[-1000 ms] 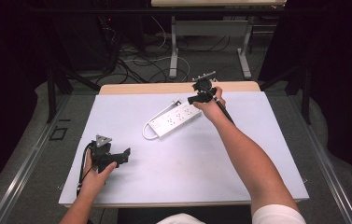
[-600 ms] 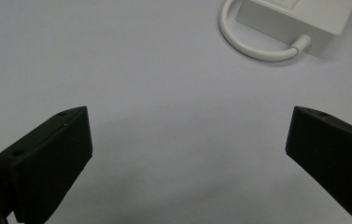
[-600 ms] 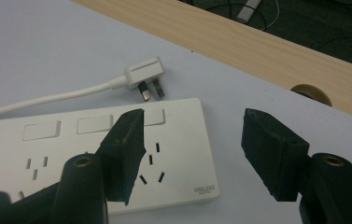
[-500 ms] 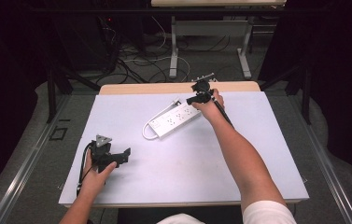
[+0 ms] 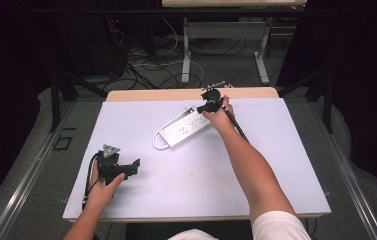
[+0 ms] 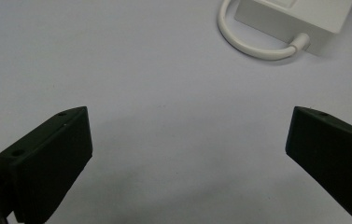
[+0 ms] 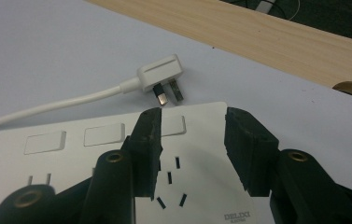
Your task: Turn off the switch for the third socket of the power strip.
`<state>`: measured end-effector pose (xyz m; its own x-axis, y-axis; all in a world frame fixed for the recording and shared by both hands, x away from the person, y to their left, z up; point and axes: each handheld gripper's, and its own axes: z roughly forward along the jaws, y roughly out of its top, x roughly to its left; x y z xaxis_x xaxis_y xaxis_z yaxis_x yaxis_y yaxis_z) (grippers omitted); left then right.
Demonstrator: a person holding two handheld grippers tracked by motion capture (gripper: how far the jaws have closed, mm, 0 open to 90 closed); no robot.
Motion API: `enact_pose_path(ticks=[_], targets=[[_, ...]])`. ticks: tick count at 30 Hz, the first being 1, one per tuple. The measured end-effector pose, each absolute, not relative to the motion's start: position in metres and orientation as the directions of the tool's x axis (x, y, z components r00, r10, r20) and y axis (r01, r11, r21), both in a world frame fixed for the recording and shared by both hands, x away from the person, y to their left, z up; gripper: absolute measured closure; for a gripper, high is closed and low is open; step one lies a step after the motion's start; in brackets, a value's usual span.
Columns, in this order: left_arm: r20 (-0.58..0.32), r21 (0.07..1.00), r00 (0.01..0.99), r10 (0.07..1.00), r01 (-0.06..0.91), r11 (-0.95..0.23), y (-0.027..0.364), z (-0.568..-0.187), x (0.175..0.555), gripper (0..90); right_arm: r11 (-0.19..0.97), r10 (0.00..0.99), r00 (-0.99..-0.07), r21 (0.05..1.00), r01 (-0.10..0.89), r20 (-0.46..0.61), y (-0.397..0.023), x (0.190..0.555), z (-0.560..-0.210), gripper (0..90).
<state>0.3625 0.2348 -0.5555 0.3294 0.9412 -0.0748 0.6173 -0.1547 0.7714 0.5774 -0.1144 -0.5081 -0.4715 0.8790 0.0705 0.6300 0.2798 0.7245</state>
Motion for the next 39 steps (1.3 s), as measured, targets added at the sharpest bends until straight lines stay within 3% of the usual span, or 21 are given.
enact_pose_path(ticks=[19,39], targets=[[-0.081,0.768,0.334,0.939,0.621,-0.155,0.235,-0.555,0.362,0.6,0.294,0.867,-0.495,0.732,0.614,0.067,-0.108,0.583,-0.521,71.9],[-0.077,0.767,0.335,0.939,0.622,-0.159,0.236,-0.555,0.362,0.6,0.278,0.867,-0.492,0.752,0.598,0.071,-0.107,0.589,-0.531,76.5]])
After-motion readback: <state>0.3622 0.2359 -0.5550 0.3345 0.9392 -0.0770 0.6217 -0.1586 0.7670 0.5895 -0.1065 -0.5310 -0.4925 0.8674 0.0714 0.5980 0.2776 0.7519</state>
